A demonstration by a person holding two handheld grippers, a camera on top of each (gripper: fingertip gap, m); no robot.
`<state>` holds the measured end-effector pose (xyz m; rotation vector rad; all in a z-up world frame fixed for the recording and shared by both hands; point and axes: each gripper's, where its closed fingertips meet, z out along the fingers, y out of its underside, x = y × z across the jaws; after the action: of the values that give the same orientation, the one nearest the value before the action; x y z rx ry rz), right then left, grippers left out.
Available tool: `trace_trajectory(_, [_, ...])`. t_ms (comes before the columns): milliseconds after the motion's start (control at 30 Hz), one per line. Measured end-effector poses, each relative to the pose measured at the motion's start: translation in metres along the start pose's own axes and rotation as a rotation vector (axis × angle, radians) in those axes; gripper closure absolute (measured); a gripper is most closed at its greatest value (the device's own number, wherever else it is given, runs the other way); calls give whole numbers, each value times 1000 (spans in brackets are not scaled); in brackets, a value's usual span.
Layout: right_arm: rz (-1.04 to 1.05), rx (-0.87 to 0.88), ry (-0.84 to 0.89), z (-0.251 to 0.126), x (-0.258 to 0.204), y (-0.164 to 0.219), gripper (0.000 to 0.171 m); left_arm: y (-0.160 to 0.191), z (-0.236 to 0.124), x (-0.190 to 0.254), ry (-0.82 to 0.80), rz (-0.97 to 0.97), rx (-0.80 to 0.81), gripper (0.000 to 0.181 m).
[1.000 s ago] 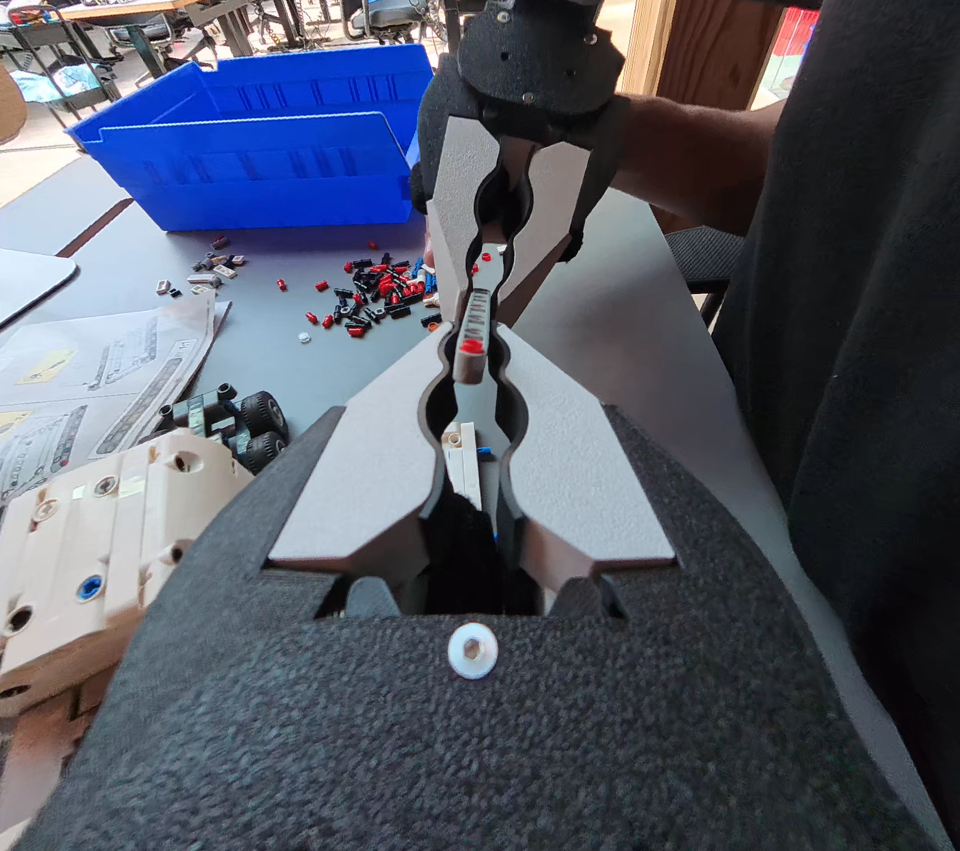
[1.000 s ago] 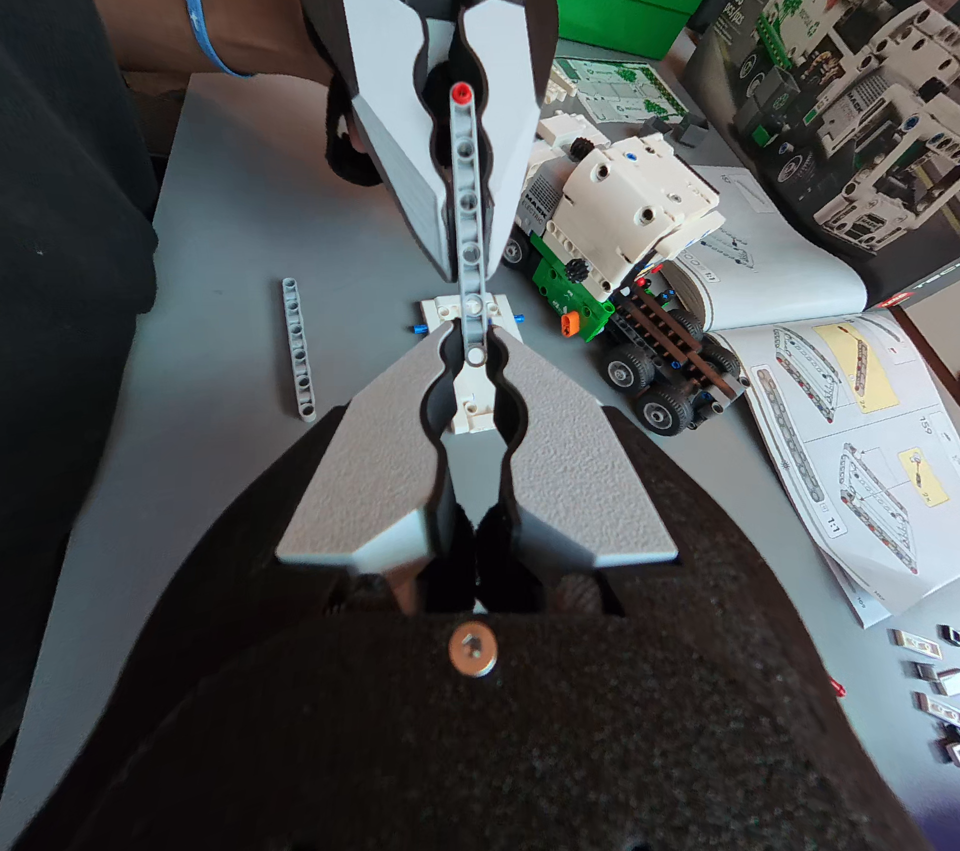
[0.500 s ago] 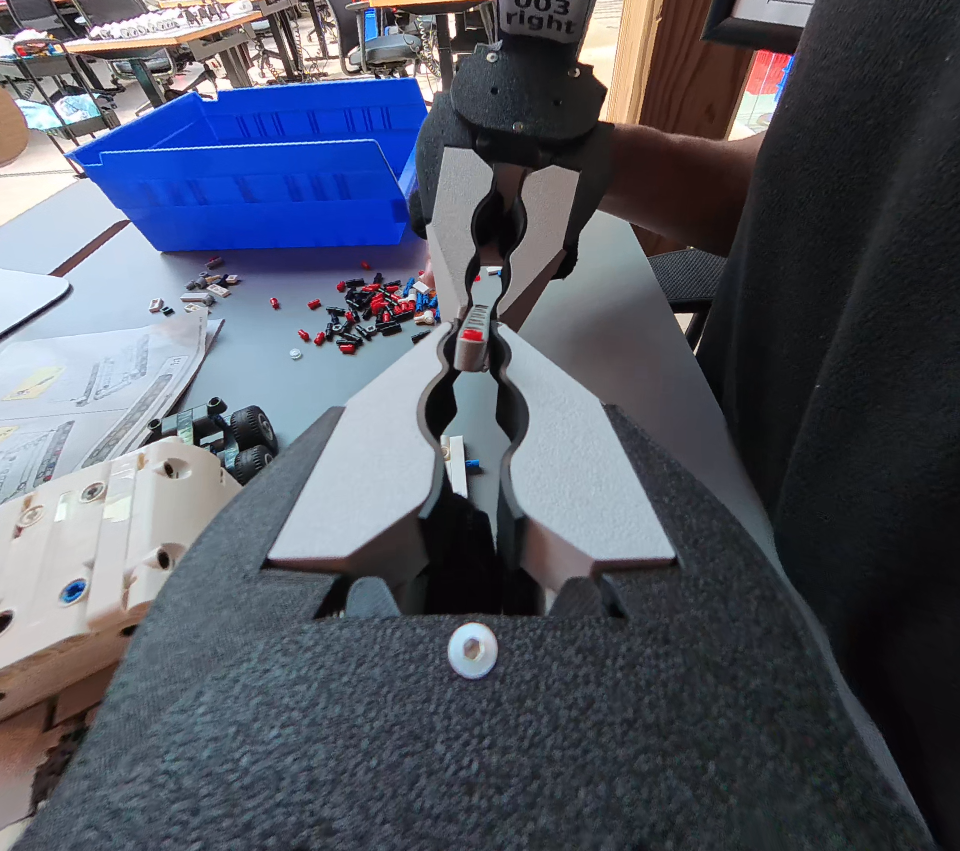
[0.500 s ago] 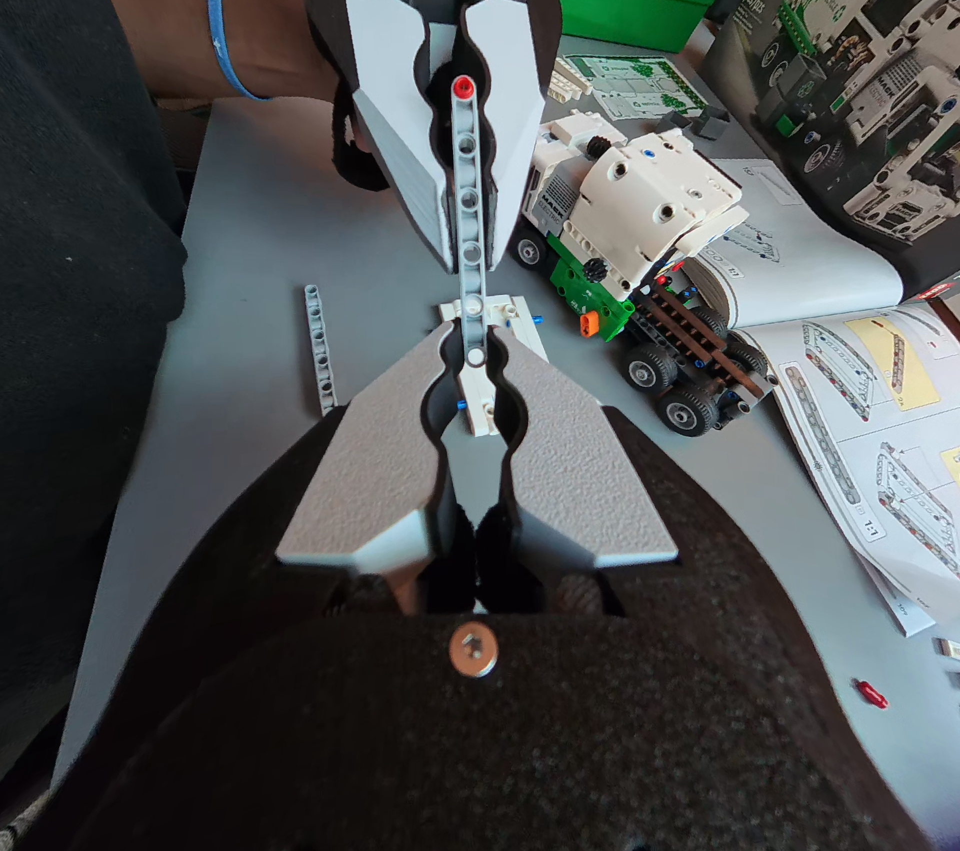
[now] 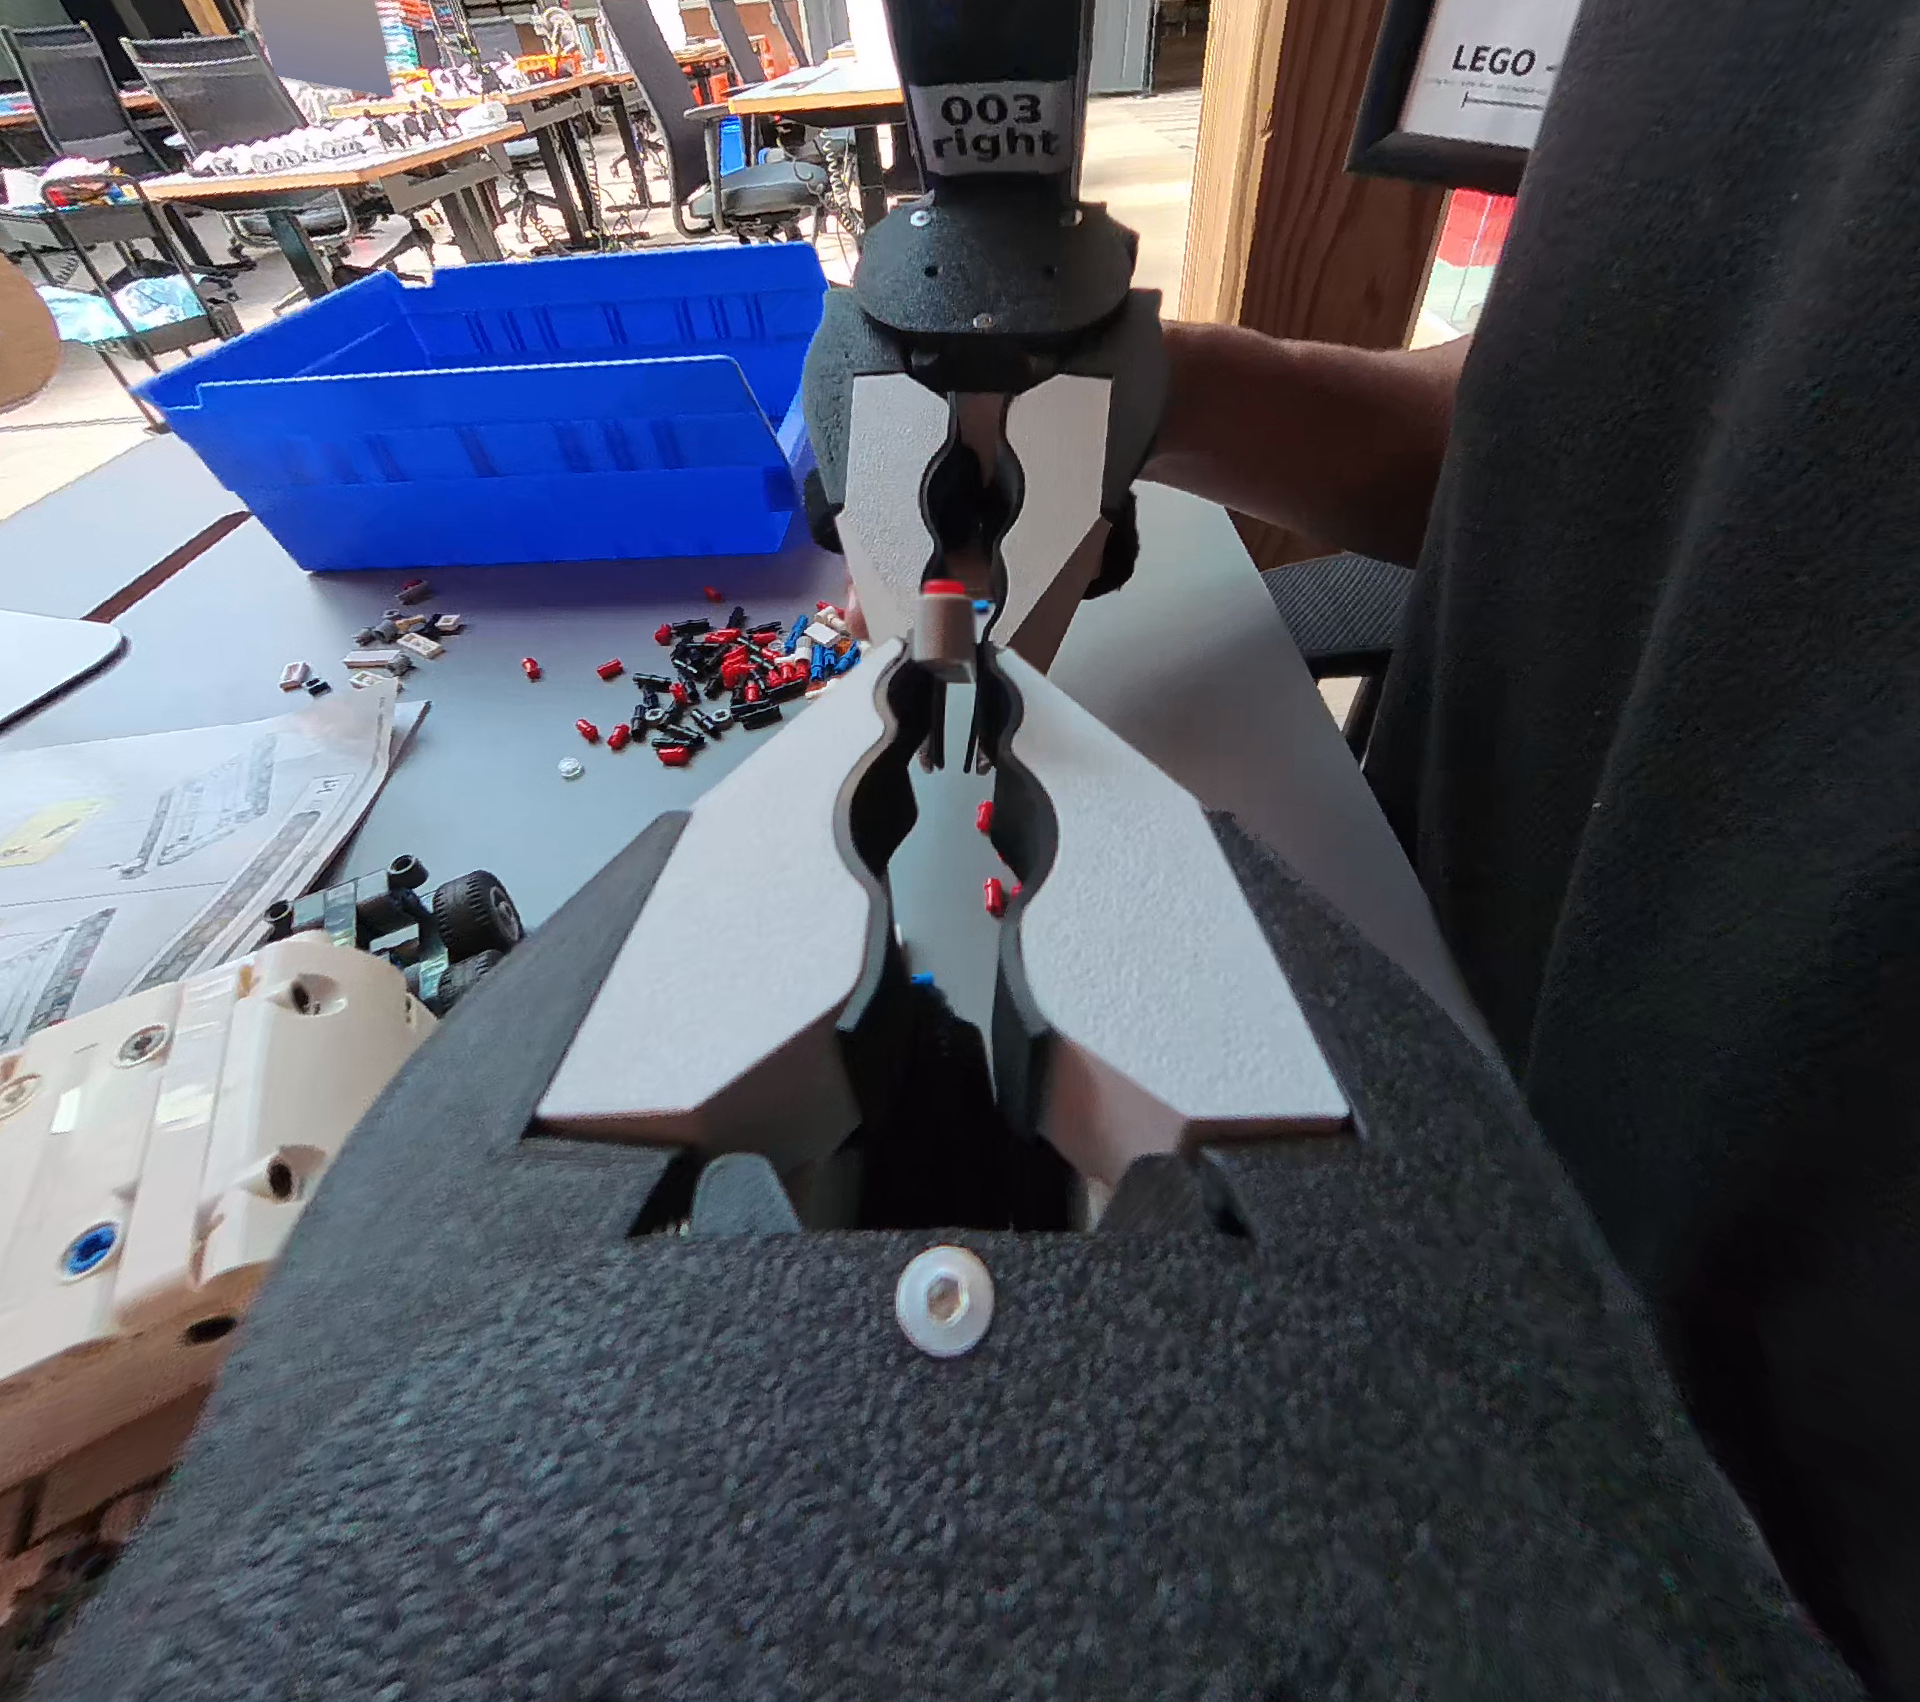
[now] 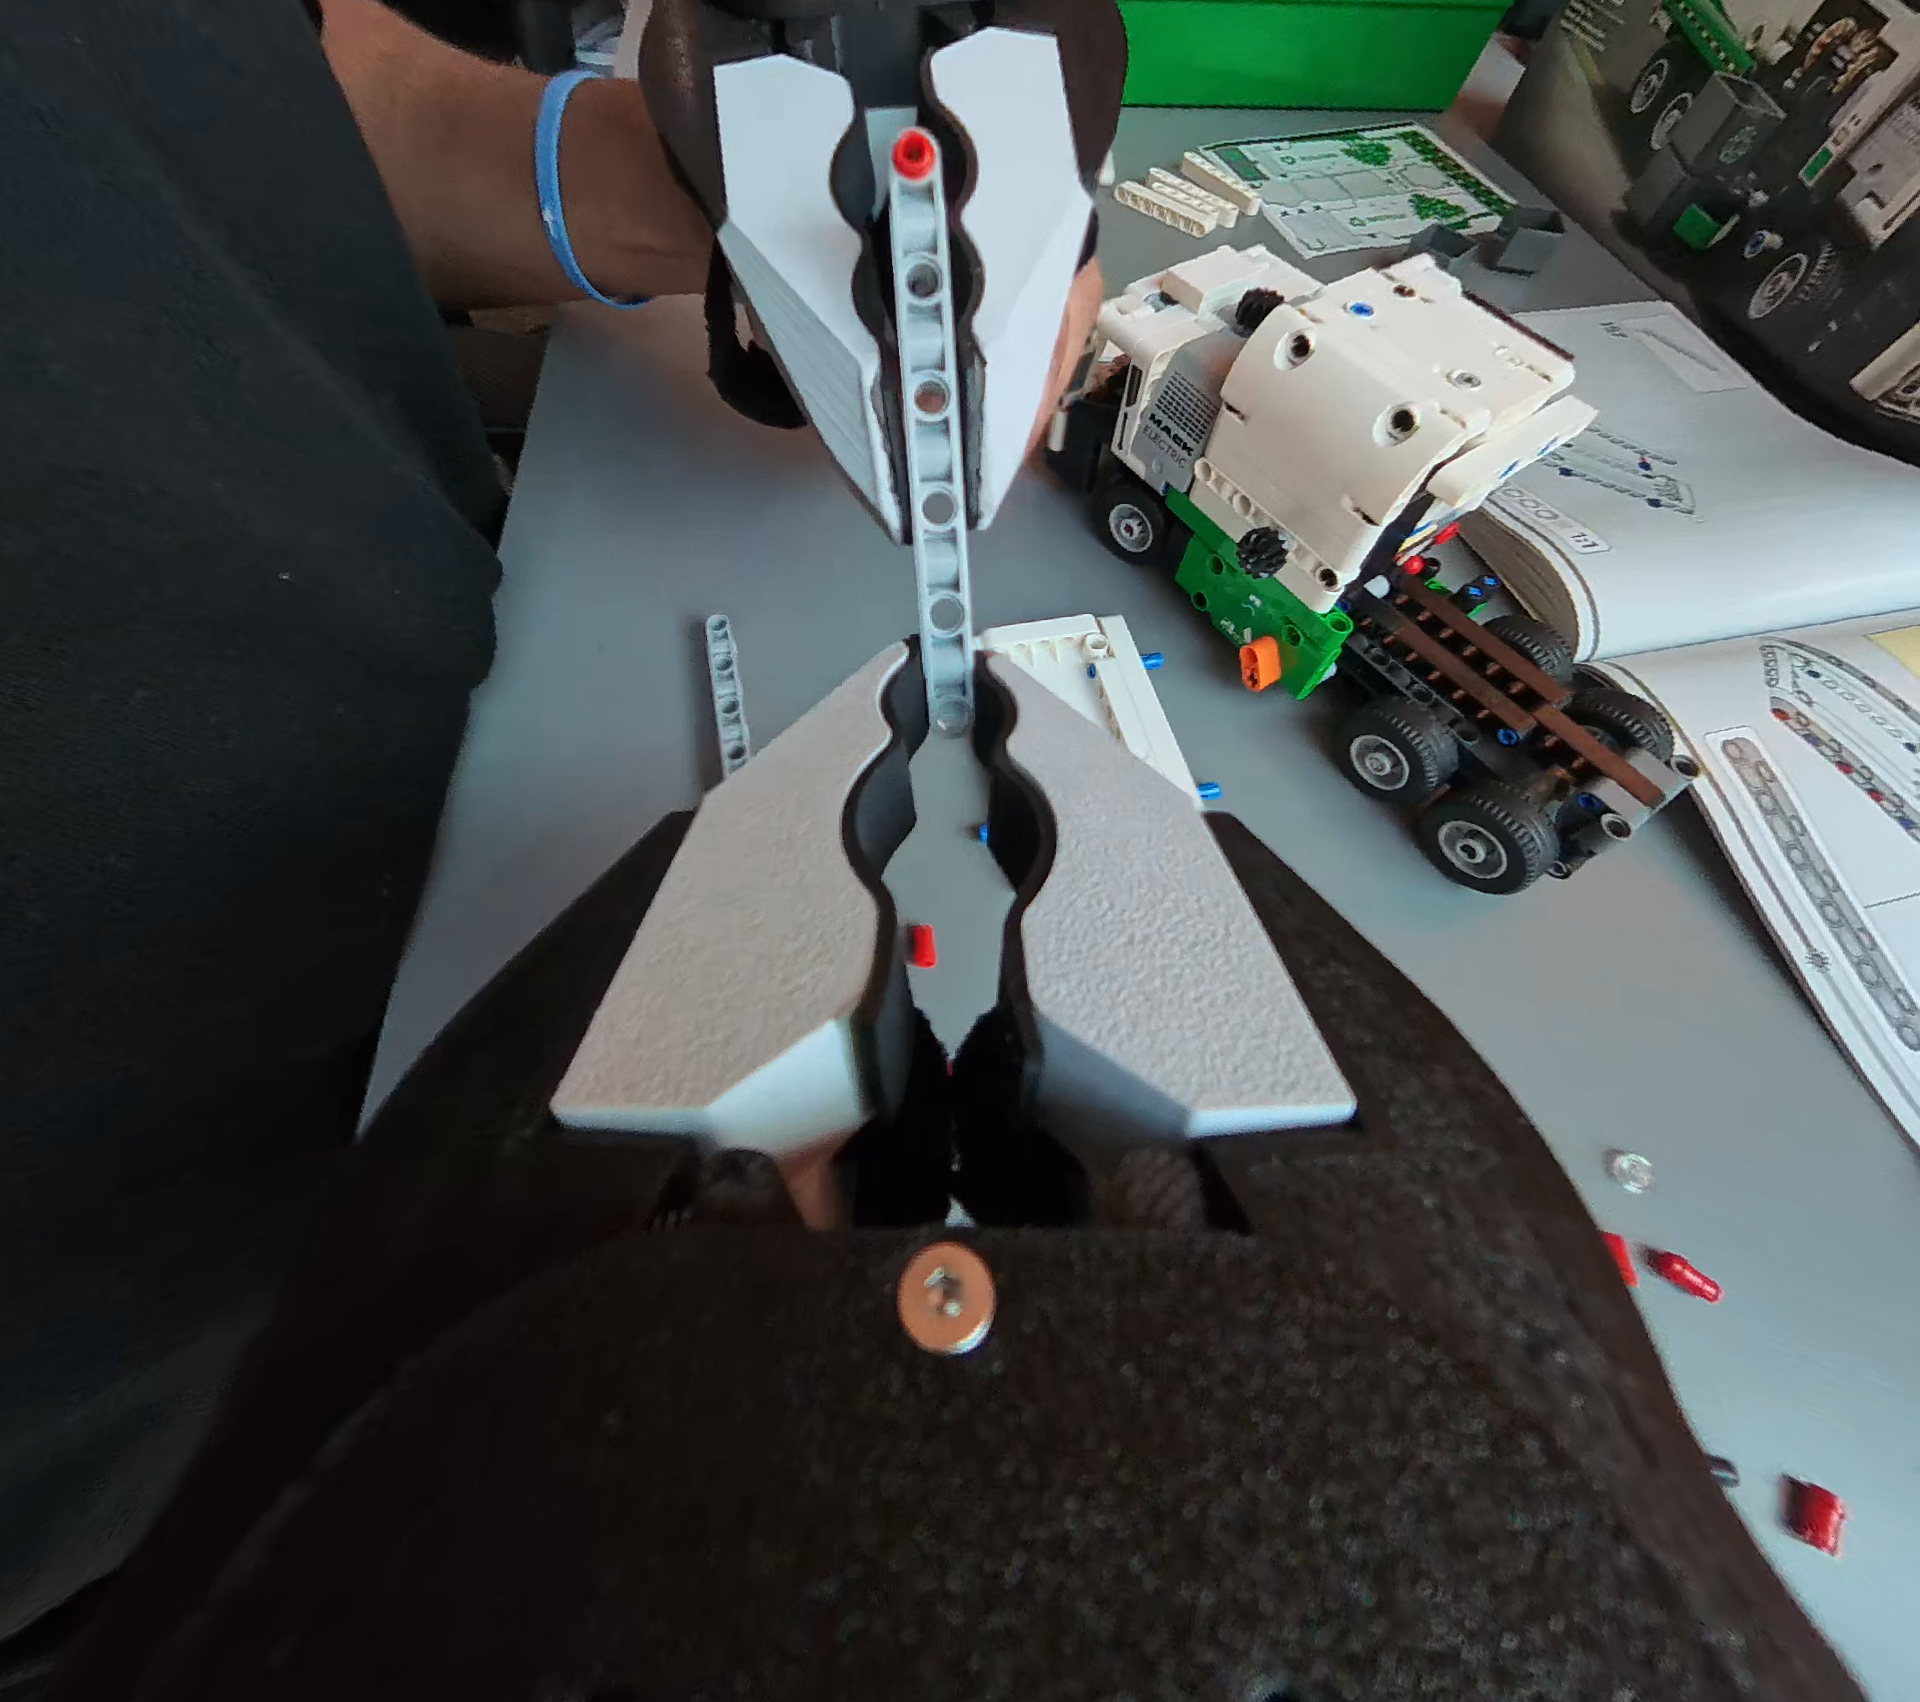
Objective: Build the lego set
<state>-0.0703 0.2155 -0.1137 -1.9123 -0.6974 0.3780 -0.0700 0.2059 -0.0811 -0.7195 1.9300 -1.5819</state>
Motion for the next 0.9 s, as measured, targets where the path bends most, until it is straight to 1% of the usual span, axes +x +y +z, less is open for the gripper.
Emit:
trace_trajectory(133, [36,10,-11,-2,-2,-3,165,-2,0,2,24,-46,24,175])
trace_trajectory(200, [25,18,24,-4,0,-5,163,-3,-2,1,15,-57,24,174])
trace_trajectory(267, [43,44,37,-7,-1,-9,149,-3,-4,-1,-6,-71,34,174])
trace_trajectory(300, [60,75,27,-9,-2,-15,149,-2,-5,0,-6,-82,35,174])
trace_trajectory(367, [58,100,47,-9,-2,-22,149,-3,-6,2,-9,-92,55,175])
trace_trajectory(433, [7,66,56,-4,-6,-21,160,-6,-8,7,-3,-101,82,174])
trace_trajectory(467, [-14,60,60,-2,-8,-23,163,-6,-9,8,-7,-98,83,175])
trace_trajectory(567, [-4,-16,19,3,-14,-18,164,-1,-11,12,-18,-73,27,174])
trace_trajectory(667, [-48,-90,36,6,-16,-14,164,3,-14,14,-67,-12,-25,173])
trace_trajectory(900, [-54,-106,6,10,-27,-18,164,2,-20,24,-44,-34,7,175])
